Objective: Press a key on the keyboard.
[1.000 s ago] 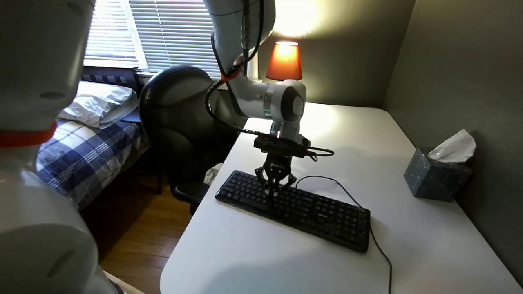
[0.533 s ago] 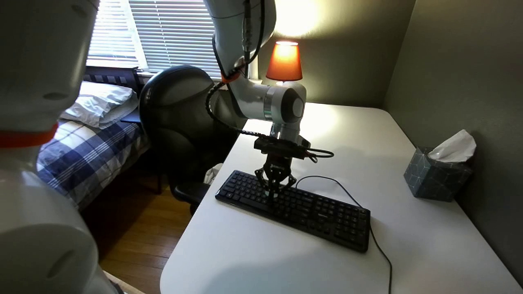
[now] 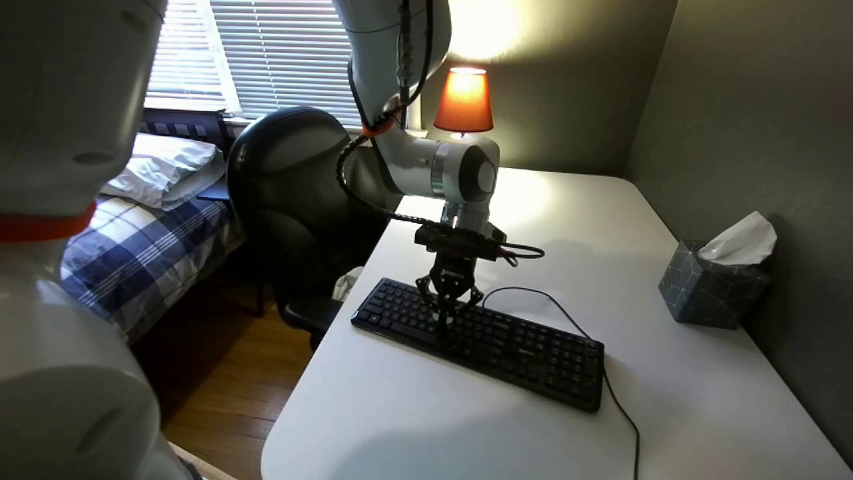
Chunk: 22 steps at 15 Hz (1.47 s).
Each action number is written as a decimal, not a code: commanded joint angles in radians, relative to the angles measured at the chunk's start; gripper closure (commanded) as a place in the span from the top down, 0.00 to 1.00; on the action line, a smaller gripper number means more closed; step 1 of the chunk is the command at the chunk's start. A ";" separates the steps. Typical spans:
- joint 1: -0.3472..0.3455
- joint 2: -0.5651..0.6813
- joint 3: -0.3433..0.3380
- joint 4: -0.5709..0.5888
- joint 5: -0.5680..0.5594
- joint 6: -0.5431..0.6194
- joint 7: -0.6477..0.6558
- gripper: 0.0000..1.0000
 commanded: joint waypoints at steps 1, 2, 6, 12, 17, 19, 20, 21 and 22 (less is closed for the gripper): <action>-0.009 0.034 0.009 0.033 0.014 -0.012 0.002 0.00; -0.009 0.035 0.008 0.033 0.014 -0.009 0.005 0.00; -0.007 0.037 0.010 0.031 0.012 0.003 0.004 0.00; -0.009 0.036 0.011 0.025 0.019 0.016 0.008 0.00; -0.010 0.030 0.012 0.021 0.018 0.012 0.002 0.00; -0.009 0.028 0.011 0.020 0.016 0.011 0.004 0.00; -0.008 0.027 0.011 0.019 0.015 0.011 0.005 0.00; -0.006 0.026 0.010 0.018 0.012 0.009 0.008 0.00; -0.005 0.020 0.009 0.013 0.009 0.009 0.008 0.00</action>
